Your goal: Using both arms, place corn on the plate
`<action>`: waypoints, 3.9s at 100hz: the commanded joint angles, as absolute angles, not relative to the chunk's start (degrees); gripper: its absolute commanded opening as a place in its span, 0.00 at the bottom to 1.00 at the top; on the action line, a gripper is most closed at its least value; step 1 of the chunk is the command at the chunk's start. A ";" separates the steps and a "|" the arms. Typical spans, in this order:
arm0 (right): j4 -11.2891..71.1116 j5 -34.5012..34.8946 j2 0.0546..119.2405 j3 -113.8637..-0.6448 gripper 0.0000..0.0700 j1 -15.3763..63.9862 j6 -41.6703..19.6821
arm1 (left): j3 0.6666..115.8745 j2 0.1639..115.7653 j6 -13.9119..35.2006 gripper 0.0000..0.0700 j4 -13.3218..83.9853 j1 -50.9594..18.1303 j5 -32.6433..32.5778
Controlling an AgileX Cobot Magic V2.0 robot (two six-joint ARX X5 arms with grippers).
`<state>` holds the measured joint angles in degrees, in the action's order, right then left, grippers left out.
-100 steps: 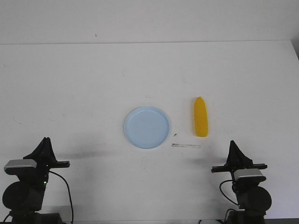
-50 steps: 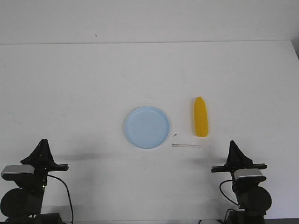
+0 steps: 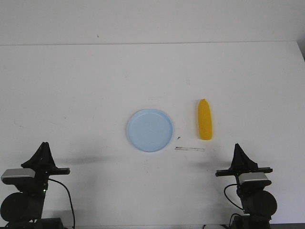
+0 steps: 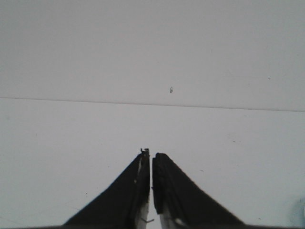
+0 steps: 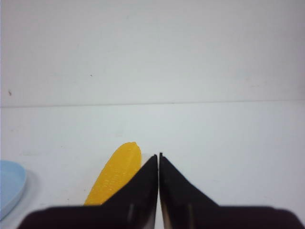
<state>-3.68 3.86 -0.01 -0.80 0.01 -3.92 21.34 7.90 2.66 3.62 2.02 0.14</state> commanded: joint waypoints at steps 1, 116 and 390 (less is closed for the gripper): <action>-4.27 3.81 0.05 -0.73 0.00 0.10 -3.95 | 21.78 7.79 2.39 0.00 2.94 2.07 0.19; -4.54 1.65 27.99 -24.82 0.00 4.78 -1.15 | 21.78 7.79 2.39 0.00 2.94 2.07 0.19; 43.66 -0.08 104.01 -78.28 0.46 11.25 -13.52 | 21.78 7.79 2.39 0.00 2.94 2.07 0.19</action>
